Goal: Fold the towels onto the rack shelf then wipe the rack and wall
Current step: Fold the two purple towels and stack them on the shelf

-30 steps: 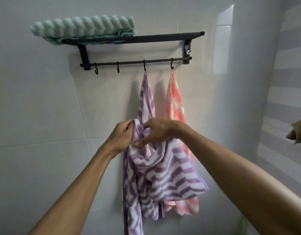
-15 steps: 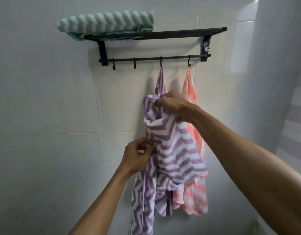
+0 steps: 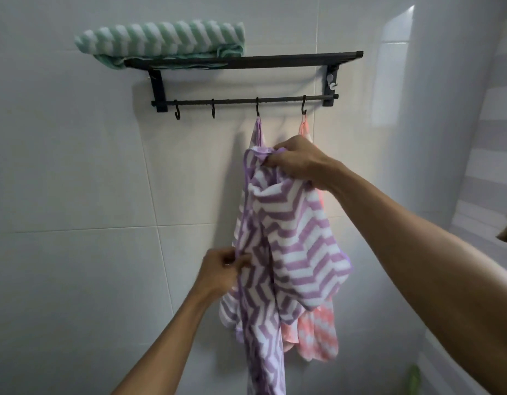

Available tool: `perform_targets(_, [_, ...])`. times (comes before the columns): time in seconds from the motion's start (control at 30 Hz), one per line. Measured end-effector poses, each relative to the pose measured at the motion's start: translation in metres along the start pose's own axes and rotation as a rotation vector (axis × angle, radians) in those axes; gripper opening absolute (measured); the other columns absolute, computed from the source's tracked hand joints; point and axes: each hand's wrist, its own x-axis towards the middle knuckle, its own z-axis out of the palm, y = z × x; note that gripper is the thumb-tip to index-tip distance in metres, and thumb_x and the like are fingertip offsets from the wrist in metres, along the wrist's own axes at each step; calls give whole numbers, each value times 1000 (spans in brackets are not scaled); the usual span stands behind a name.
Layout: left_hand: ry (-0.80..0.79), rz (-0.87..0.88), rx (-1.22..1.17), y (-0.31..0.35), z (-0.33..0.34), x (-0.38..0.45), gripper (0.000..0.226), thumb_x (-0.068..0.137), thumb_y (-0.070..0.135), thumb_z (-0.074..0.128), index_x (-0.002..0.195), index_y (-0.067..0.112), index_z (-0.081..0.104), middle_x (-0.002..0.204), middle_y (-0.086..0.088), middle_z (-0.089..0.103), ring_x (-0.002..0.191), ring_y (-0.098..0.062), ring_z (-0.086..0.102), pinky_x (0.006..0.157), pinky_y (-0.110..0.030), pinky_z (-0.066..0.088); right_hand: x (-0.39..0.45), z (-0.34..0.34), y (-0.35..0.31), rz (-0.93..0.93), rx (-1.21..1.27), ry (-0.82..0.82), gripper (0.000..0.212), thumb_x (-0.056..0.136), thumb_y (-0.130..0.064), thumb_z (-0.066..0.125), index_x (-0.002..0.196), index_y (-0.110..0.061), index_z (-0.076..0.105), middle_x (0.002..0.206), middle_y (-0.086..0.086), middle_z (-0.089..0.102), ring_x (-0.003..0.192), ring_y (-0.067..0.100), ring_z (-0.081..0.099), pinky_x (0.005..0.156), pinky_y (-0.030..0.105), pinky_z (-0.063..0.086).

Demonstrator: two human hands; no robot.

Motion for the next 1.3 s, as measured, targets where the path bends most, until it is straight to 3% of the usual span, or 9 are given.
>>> perform_targets(0.27, [-36, -118, -141, -13, -42, -3, 17, 97, 15, 64, 96, 1, 72, 100, -20, 74, 103, -41, 67, 99, -51, 54, 7, -33, 4, -132, -388, -92, 12, 90, -20, 69, 98, -17, 77, 100, 10, 74, 90, 23, 65, 85, 38, 55])
perform_targets(0.57, [16, -298, -108, -33, -60, -3, 30, 94, 27, 61, 83, -1, 62, 81, -11, 64, 74, -25, 58, 73, -35, 46, 31, -44, -2, -109, -643, -42, 30, 78, -44, 83, 78, -15, 75, 72, 3, 70, 71, 23, 67, 64, 30, 55])
perform_targets(0.67, [49, -361, 62, -40, -56, -14, 22, 87, 29, 57, 71, 16, 49, 69, -6, 48, 67, -20, 42, 65, -34, 34, 38, -46, -2, -73, -537, 103, 37, 83, -41, 80, 66, -11, 67, 58, 0, 59, 54, 16, 54, 49, 21, 41])
perform_targets(0.77, [-98, -503, 120, -38, -46, -29, 21, 79, 52, 62, 72, 32, 63, 73, 1, 59, 66, -15, 51, 65, -28, 39, 46, -33, 0, 29, -193, 159, 26, 88, -29, 78, 79, -5, 73, 60, 3, 56, 43, 14, 53, 47, 24, 52])
perform_targets(0.87, [-379, -728, 25, -27, -37, -37, 66, 70, 79, 70, 111, 28, 75, 112, 1, 75, 101, -19, 71, 91, -34, 51, 52, -10, 0, 60, -29, 183, 13, 90, -11, 72, 85, 1, 74, 69, 7, 59, 51, 17, 58, 57, 32, 58])
perform_targets(0.93, [-471, -690, -97, -7, -25, -38, 74, 69, 59, 86, 124, 13, 69, 118, -8, 74, 110, -28, 71, 101, -44, 52, 52, 11, -5, 5, -13, 191, 11, 90, -1, 65, 91, 6, 74, 73, 9, 61, 51, 12, 56, 49, 23, 51])
perform_targets(1.03, [-377, -493, -213, 31, -3, -35, 41, 74, 27, 88, 105, 4, 75, 101, -12, 78, 95, -27, 75, 89, -39, 59, 47, 44, -22, -117, 132, 100, 18, 92, 4, 61, 107, 6, 72, 81, 9, 65, 61, 12, 57, 54, 23, 51])
perform_targets(1.17, [-60, -391, -322, 50, 15, -9, 35, 74, 27, 89, 99, 5, 77, 94, -9, 79, 89, -25, 76, 88, -41, 60, 37, 76, -43, -135, 297, -125, 31, 95, 6, 56, 124, -3, 64, 86, 9, 66, 73, 20, 61, 65, 27, 54])
perform_targets(1.3, [88, -448, -522, 62, -5, 7, 29, 85, 19, 79, 109, 3, 71, 100, -18, 76, 93, -35, 74, 87, -54, 59, 25, 73, -17, -125, -37, -72, 51, 94, -18, 67, 141, -4, 52, 121, 17, 67, 101, 23, 65, 90, 31, 54])
